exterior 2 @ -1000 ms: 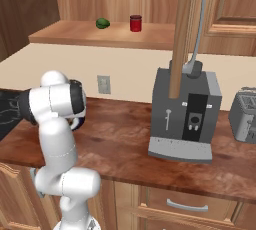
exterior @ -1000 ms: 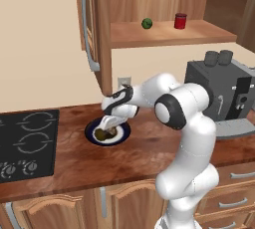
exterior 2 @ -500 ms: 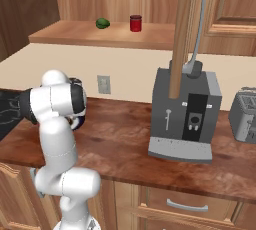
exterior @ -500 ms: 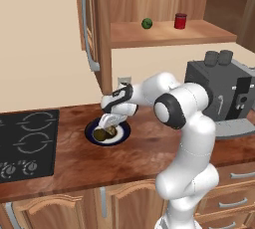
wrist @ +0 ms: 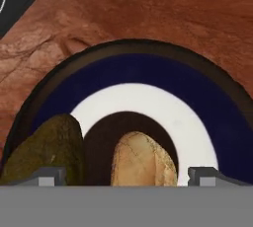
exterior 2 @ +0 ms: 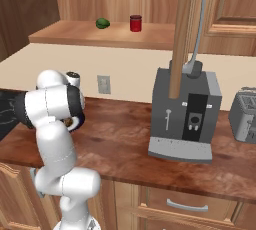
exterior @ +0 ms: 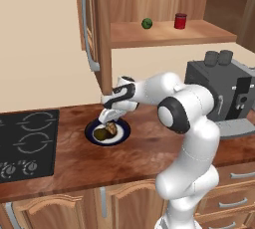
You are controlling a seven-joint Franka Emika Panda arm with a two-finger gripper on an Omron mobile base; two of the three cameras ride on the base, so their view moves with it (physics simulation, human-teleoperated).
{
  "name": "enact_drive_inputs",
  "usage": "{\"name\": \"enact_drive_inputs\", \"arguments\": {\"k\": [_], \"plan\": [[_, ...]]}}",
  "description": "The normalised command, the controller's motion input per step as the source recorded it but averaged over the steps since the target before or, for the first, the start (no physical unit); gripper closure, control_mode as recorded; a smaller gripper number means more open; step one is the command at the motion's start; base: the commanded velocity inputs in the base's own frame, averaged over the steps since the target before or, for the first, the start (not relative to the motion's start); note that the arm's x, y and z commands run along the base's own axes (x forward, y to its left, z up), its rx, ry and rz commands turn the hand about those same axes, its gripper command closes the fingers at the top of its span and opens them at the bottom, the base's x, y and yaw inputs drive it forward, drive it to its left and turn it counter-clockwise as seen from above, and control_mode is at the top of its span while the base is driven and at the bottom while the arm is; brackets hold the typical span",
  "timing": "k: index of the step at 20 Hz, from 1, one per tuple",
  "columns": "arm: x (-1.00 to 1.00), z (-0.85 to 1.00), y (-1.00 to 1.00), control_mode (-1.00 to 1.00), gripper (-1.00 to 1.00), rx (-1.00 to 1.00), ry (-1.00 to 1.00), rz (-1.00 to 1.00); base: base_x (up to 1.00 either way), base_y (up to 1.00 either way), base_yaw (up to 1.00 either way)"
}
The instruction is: Pick the avocado and bread from the counter and place them on the plate. Then pick the jam from the cabinet and place it next to the plate. Lastly close the cabinet door.
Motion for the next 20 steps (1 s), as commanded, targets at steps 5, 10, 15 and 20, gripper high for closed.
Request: {"name": "enact_drive_inputs", "arguments": {"k": [5, 10, 15, 20], "plan": [[-0.09, 0.27, 0.00, -1.00, -1.00, 0.00, -0.03, 0.00, 0.00, 0.00, 0.00], [-0.27, 0.30, -0.06, -1.00, -1.00, 0.00, -0.04, -0.03, 0.00, 0.00, 0.00], [-0.32, 0.35, -0.22, -1.00, -1.00, 0.00, -0.08, -0.08, 0.00, 0.00, 0.00], [-0.33, 0.35, -0.24, -1.00, -1.00, 0.00, -0.10, -0.11, 0.00, 0.00, 0.00]]}}
